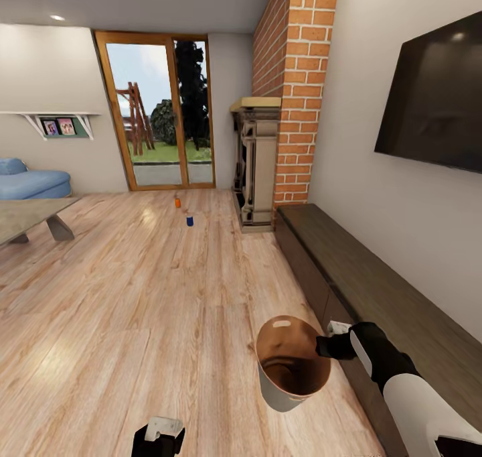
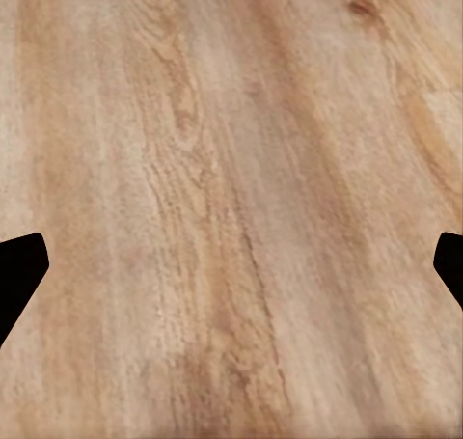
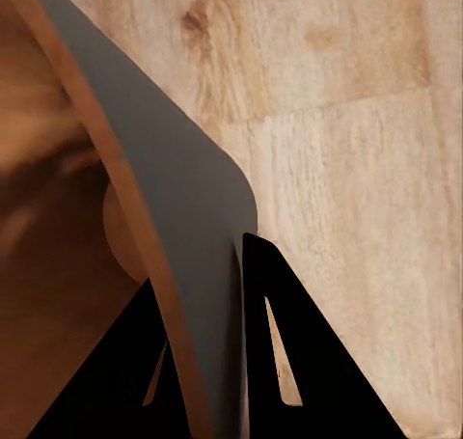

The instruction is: Put the three can of soda from the living room inside the tash can in the kitchen.

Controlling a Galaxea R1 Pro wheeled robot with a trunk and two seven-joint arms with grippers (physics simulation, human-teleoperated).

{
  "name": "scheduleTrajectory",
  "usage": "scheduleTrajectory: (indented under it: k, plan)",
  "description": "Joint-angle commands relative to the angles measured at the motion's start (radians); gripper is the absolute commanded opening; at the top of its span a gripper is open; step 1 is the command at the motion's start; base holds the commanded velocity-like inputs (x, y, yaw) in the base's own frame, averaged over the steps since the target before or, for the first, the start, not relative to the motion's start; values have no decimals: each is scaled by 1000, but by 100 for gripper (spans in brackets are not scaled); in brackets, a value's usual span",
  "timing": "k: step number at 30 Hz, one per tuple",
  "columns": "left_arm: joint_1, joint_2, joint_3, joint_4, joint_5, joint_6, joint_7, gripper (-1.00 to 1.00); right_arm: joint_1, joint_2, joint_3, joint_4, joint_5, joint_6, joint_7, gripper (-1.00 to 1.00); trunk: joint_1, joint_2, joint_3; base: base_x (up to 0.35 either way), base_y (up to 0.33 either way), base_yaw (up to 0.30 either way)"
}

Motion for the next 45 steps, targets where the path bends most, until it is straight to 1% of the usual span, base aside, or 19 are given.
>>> scheduleTrajectory:
  k: [1,6,18,21,25,29,30,34,45]
  plan:
    - [0,0,-3,0,0,0,1,100,-2,0,-2,-1,-26,15,5,-100,4,-7,-4,0,0,0]
    - [0,0,-12,1,0,0,7,100,-8,0,0,-12,-25,46,6,-100,23,-42,-24,0,0,0]
    - [0,1,-16,1,-1,0,8,100,-10,-3,1,-20,-25,64,6,-100,69,-126,-76,0,0,0]
    - [0,2,-17,1,-2,0,8,100,-11,-3,1,-28,-25,97,6,-100,81,-147,-90,0,0,0]
    - [0,2,-17,4,-2,-1,8,100,-11,-3,1,-50,-25,118,6,-100,96,-175,-108,0,0,0]
    - [0,2,-50,28,0,-3,9,100,-10,-2,2,-67,-25,127,6,-100,111,-203,-127,0,0,0]
    - [0,1,-64,33,0,-3,9,100,-10,-2,2,-72,-24,129,6,-100,115,-210,-132,0,0,0]
    - [0,0,-81,39,1,-3,10,100,-10,-4,1,-96,-24,131,6,-100,130,-238,-150,0,0,0]
    - [0,0,-89,42,2,-3,10,100,-9,-2,2,-116,-24,132,6,-100,173,-315,-202,0,0,0]
